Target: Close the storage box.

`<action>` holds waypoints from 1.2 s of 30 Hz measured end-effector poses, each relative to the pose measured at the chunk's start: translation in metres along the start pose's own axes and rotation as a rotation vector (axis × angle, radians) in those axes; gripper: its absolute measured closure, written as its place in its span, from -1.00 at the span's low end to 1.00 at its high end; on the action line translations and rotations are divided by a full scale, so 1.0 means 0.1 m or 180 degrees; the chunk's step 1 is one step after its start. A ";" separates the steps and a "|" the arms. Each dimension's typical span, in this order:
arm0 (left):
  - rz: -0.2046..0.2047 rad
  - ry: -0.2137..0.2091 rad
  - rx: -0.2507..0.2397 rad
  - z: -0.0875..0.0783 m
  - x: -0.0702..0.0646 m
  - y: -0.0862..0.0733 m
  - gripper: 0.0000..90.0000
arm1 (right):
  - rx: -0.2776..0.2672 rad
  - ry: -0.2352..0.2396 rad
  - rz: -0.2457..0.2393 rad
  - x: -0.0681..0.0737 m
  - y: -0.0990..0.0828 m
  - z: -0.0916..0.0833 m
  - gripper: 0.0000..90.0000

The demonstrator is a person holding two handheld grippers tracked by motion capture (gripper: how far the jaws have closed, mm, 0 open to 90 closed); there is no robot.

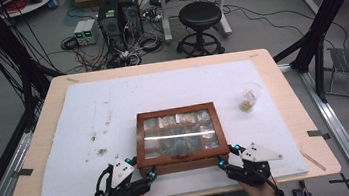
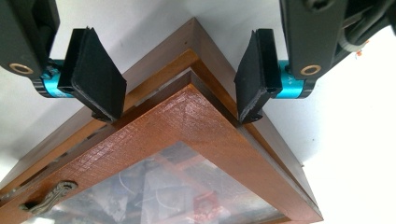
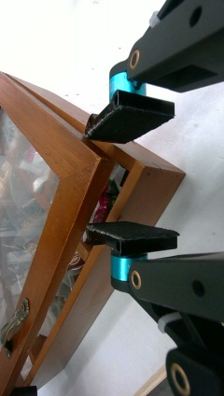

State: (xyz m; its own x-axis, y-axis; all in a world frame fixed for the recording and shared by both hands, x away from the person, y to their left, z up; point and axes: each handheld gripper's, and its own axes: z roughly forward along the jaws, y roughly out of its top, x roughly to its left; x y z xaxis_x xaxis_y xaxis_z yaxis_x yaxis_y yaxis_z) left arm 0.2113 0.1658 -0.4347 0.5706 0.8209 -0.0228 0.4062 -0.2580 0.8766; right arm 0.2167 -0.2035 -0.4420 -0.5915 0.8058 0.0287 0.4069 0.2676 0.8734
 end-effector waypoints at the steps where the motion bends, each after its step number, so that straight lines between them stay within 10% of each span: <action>1: 0.0011 0.0007 0.0016 0.00 0.00 0.00 -0.25 | -0.0003 -0.0007 -0.0006 0.00 0.00 0.00 0.11; 24: 0.0006 -0.0011 0.0046 0.01 -0.01 -0.09 -0.25 | 0.0087 0.0020 0.0048 -0.03 -0.09 0.00 0.06; 36: -0.0106 -0.0163 -0.0137 -0.07 0.15 -0.05 -0.35 | -0.0179 0.0007 0.0172 -0.26 -0.03 -0.19 -0.36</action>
State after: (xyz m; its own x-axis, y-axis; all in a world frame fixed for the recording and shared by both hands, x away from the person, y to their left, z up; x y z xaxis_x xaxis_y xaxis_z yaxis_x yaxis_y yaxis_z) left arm 0.2127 0.1824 -0.4362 0.5934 0.8013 -0.0758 0.3952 -0.2081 0.8947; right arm 0.2174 -0.2354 -0.4355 -0.5713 0.8171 0.0775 0.3986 0.1937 0.8964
